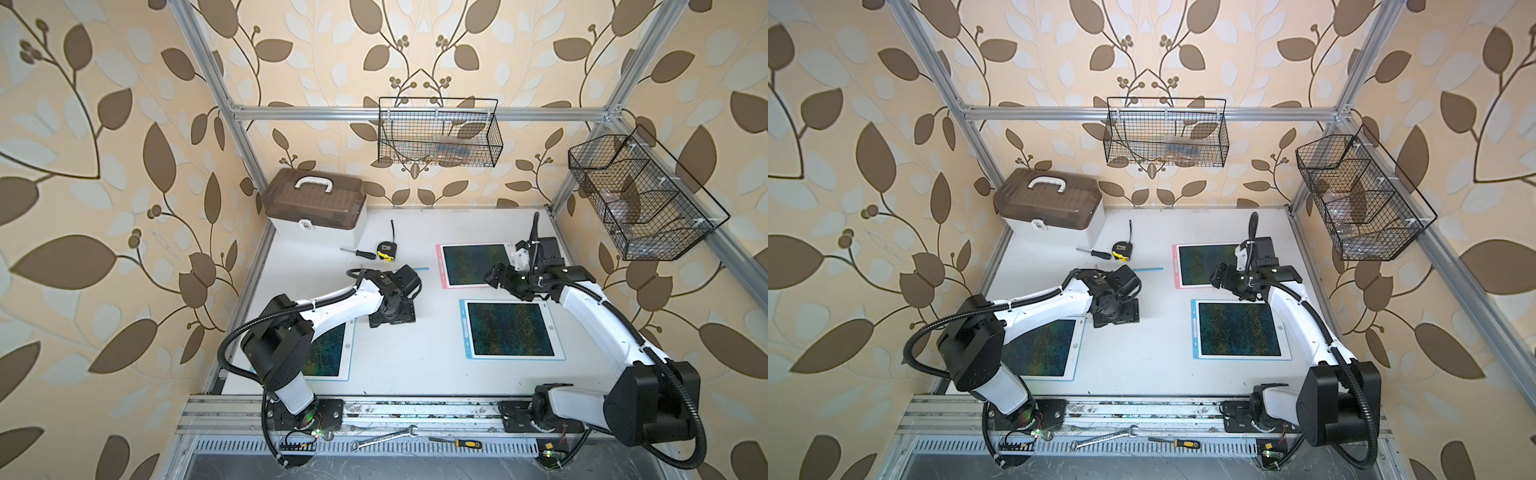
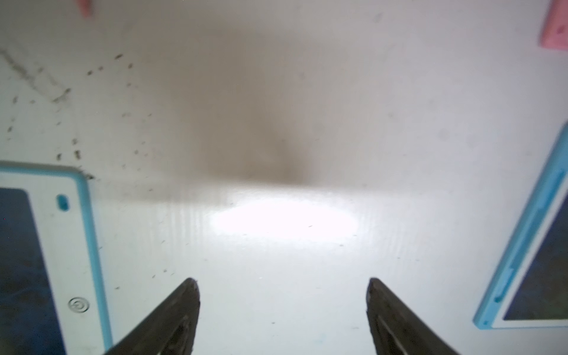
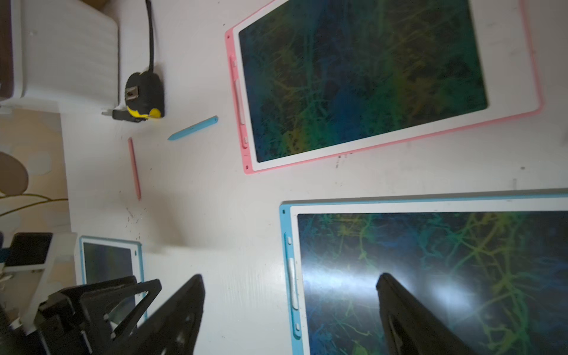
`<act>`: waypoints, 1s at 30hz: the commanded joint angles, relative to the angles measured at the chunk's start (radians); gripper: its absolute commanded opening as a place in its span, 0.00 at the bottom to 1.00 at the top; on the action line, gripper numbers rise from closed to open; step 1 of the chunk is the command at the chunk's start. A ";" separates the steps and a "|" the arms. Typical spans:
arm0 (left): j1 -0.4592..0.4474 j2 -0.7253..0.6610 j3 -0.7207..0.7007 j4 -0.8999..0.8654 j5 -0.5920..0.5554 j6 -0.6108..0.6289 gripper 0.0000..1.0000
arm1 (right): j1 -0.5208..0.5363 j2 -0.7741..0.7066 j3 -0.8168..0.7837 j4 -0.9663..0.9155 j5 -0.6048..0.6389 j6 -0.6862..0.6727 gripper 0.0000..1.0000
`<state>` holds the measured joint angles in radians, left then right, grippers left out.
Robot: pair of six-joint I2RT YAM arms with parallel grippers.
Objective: Place the stylus back onto the writing tablet
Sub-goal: Move the writing tablet to the corner of the board, then move the writing tablet to the center of the board.
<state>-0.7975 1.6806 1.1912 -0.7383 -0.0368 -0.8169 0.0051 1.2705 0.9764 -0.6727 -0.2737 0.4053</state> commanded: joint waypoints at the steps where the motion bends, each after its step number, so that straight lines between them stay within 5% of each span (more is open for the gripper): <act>1: -0.030 0.075 0.102 -0.007 0.037 0.067 0.86 | -0.075 -0.011 -0.037 -0.057 0.016 -0.069 0.88; 9: -0.079 0.263 0.298 0.030 0.113 0.134 0.86 | -0.283 0.029 -0.067 -0.041 0.016 -0.114 0.88; 16: -0.095 0.296 0.307 0.054 0.163 0.166 0.86 | -0.457 0.083 -0.077 -0.012 0.002 -0.138 0.88; 30: -0.094 0.309 0.359 0.011 0.175 0.235 0.87 | -0.601 0.239 -0.100 0.080 0.009 -0.155 0.88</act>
<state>-0.8848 1.9919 1.5227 -0.6937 0.1284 -0.6113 -0.5819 1.4887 0.8909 -0.6178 -0.2619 0.2646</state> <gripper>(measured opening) 0.869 0.875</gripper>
